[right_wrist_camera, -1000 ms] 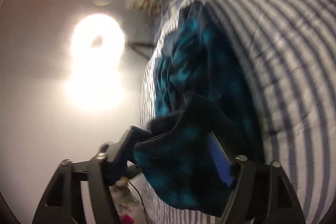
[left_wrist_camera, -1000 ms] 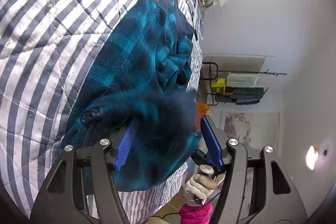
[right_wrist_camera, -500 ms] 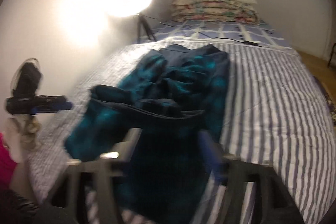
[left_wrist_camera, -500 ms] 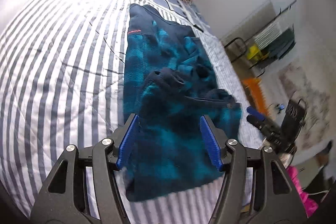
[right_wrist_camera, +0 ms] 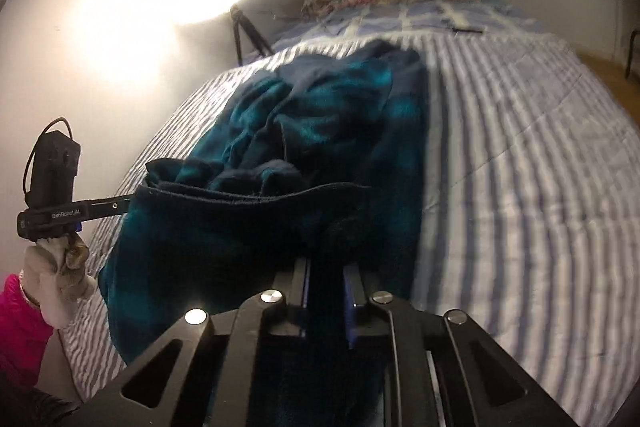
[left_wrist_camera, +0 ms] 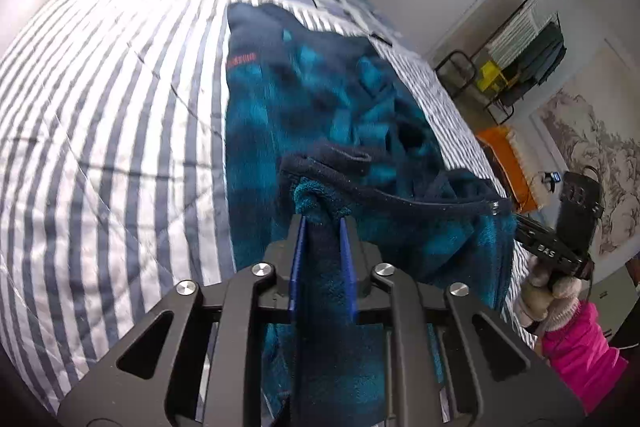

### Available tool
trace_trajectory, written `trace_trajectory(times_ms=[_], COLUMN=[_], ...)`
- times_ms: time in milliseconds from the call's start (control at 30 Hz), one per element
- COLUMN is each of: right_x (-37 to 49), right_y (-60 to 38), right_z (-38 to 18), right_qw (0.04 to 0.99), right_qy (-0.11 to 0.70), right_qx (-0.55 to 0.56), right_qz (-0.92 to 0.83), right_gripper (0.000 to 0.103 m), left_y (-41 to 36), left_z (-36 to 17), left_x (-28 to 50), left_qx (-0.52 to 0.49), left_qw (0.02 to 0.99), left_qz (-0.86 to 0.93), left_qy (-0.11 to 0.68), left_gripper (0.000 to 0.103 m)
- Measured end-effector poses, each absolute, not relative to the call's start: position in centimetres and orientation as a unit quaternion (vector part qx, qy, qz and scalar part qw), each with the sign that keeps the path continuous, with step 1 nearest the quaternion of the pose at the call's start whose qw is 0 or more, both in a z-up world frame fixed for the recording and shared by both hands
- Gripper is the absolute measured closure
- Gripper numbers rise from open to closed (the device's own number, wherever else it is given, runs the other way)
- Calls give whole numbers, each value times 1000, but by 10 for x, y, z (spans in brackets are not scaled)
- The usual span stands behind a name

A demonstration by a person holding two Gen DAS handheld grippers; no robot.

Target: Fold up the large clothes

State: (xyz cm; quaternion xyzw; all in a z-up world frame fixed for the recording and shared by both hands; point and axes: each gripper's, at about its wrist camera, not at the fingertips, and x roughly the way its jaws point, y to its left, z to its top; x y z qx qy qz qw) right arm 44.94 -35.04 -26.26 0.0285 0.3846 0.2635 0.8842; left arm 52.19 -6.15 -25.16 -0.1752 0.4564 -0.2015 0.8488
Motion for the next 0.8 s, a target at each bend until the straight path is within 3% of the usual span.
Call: trace_trajectory(times_ms=[167, 300, 433, 533, 600, 667, 800], right_x=[468, 467, 459, 442, 435, 437, 455], right_y=[-347, -332, -353, -370, -382, -388, -390], right_z=[-285, -294, -268, -236, -215, -198, -172], right_qw=[882, 882, 883, 908, 918, 923, 926], right_qy=[416, 421, 417, 362, 330, 315, 304], right_qx=[3, -29, 10, 11, 25, 31, 29], right_qz=[221, 209, 216, 211, 216, 220, 220], right_gripper=[95, 92, 74, 70, 67, 49, 45], left_y=[-61, -66, -64, -61, -58, -55, -46], left_z=[-287, -283, -257, -231, -213, -197, -174], left_x=[535, 534, 521, 514, 515, 520, 549], left_qx=[-167, -137, -119, -110, -103, -105, -128], left_qw=[846, 857, 871, 881, 888, 891, 886], left_qz=[-157, -144, -136, -139, -138, -143, -152], left_qy=[481, 476, 456, 438, 427, 419, 418], left_gripper=[87, 85, 83, 82, 75, 63, 61])
